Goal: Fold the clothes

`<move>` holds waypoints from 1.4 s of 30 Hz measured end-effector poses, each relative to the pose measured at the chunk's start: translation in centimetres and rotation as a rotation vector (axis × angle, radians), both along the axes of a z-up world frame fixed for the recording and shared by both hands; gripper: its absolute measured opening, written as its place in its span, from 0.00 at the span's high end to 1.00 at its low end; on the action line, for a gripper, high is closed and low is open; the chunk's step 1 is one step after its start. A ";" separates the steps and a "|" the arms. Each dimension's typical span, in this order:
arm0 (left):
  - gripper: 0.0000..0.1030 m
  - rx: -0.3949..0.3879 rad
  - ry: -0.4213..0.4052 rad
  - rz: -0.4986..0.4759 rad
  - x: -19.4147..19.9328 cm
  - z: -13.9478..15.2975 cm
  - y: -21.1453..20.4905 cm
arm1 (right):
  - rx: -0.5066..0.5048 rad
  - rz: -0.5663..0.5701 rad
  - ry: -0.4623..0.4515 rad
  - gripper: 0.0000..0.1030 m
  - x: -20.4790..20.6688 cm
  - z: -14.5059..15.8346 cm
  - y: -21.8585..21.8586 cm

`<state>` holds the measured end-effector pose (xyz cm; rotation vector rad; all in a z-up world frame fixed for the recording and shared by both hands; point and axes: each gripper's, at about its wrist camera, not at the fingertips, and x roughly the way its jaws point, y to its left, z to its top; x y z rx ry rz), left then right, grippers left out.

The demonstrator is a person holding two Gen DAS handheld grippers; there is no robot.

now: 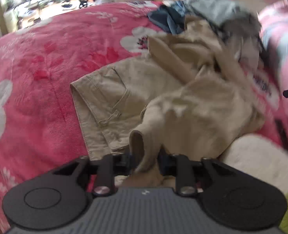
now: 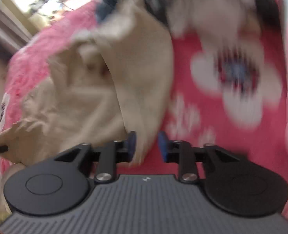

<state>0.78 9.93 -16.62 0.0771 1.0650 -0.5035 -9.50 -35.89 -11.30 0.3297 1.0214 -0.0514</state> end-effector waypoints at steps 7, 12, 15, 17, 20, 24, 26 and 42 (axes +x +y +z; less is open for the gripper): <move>0.74 0.043 -0.024 0.005 -0.9 2.3 -2.1 | 0.193 0.874 -0.299 0.19 10.2 1.5 11.1; 0.78 0.136 0.007 -0.067 -0.9 2.3 -3.8 | 0.195 1.293 -0.219 0.16 19.0 -6.0 22.8; 0.80 0.161 0.031 -0.086 -0.3 2.2 -3.7 | 0.140 1.484 -0.147 0.17 20.9 -9.8 28.0; 0.80 0.167 0.041 -0.101 0.0 2.0 -3.6 | 0.080 1.581 -0.128 0.17 20.6 -11.3 30.5; 0.80 0.138 0.066 -0.096 0.0 1.4 -2.5 | 0.071 1.607 -0.070 0.34 20.6 -12.7 32.4; 0.69 0.067 0.122 -0.034 -0.6 0.7 0.4 | 0.066 1.560 0.008 0.85 20.1 -12.3 32.1; 0.52 -0.015 0.166 0.030 -1.3 1.0 2.7 | 0.121 1.511 0.012 0.87 19.1 -10.3 30.5; 0.33 -0.361 0.517 0.321 -5.9 -4.7 7.2 | 0.084 1.423 0.209 0.63 9.2 -3.3 30.6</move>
